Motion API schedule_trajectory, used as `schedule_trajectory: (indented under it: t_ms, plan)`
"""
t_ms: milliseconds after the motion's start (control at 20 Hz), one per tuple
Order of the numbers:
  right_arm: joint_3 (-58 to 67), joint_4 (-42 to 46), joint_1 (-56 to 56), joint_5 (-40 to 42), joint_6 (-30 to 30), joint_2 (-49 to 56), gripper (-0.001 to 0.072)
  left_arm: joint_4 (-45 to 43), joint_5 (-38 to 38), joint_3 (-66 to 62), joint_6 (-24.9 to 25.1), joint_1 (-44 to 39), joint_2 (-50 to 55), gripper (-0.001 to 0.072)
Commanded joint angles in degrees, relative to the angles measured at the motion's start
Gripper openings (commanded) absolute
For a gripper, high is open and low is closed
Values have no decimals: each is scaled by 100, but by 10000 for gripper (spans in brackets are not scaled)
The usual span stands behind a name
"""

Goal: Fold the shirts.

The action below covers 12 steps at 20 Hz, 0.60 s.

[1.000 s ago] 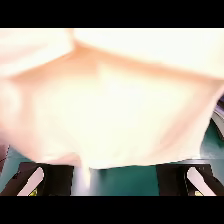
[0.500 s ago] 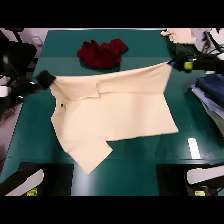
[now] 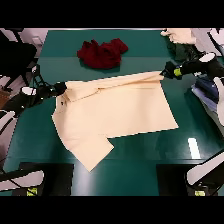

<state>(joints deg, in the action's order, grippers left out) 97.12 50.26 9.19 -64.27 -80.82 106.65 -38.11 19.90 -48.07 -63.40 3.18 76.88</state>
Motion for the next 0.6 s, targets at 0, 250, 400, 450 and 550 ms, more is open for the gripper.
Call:
schedule_trajectory:
  t_ms: [0, 250, 400, 450, 550]
  plan:
    - [-116, 610, -7, -498, -348, 48, 17, -730, 490, -31, -404, 87, 72, 24]
    - [-590, 693, -17, -686, -577, 48, 17, -2022, 1375, -31, -2059, 501, 72, 24]
    - [-697, 671, -17, -664, -544, 48, 18, -2315, 1589, -35, -2374, 603, 68, 26]
    - [-671, 581, -17, -686, -426, 37, 19, -2212, 1729, -74, -2343, 603, 68, 28]
    - [-503, 282, 31, -800, -66, -92, 180, -1790, 2264, -385, -1867, 605, 66, 604]
